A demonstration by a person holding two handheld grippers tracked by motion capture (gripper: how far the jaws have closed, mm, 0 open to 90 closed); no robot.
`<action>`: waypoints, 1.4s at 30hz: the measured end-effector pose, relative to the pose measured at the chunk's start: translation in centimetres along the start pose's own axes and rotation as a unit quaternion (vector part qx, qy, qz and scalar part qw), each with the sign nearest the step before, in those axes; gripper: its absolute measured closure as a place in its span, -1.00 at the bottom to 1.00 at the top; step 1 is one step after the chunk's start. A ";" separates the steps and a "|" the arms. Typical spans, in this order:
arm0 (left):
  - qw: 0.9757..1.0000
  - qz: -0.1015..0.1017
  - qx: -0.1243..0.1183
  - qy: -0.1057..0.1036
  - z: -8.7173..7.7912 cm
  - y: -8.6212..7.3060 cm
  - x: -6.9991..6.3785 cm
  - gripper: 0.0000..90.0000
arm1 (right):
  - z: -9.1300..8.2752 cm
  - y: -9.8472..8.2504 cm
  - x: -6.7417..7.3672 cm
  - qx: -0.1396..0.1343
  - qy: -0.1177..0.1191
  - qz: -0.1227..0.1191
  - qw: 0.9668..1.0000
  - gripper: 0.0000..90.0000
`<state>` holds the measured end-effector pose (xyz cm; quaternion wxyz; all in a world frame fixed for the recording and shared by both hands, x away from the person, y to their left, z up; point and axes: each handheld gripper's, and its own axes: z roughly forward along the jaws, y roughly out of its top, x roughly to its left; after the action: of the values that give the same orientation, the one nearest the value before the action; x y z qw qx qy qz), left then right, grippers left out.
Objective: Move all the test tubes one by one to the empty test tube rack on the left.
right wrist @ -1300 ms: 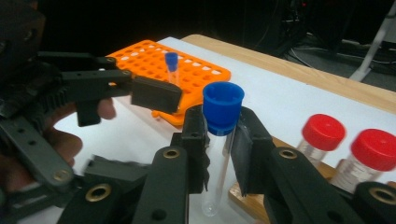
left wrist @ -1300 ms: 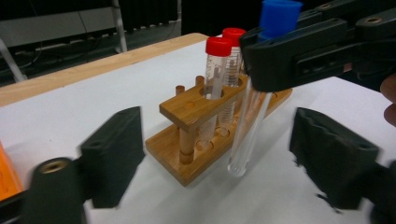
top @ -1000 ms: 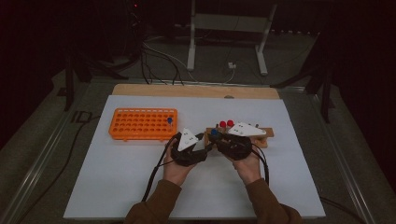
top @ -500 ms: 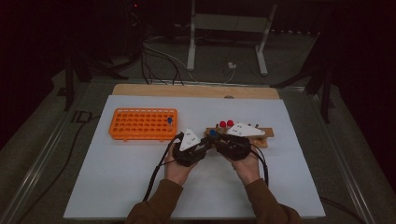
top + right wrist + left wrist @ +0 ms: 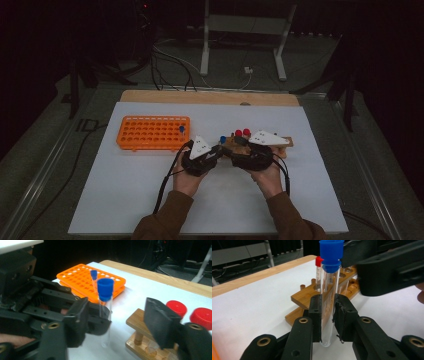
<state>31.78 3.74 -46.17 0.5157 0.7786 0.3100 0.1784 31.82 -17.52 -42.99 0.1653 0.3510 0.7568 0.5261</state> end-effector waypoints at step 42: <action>0.998 -0.016 -0.022 0.056 -4.0 0.0 4.1 0.70 | -4.6 -3.6 -5.0 0.007 -0.102 0.003 0.995 -1.00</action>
<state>32.45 9.22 -44.75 0.5174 0.7507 0.3469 0.2199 31.13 -24.90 -45.05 0.2374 0.4064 0.7388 0.4824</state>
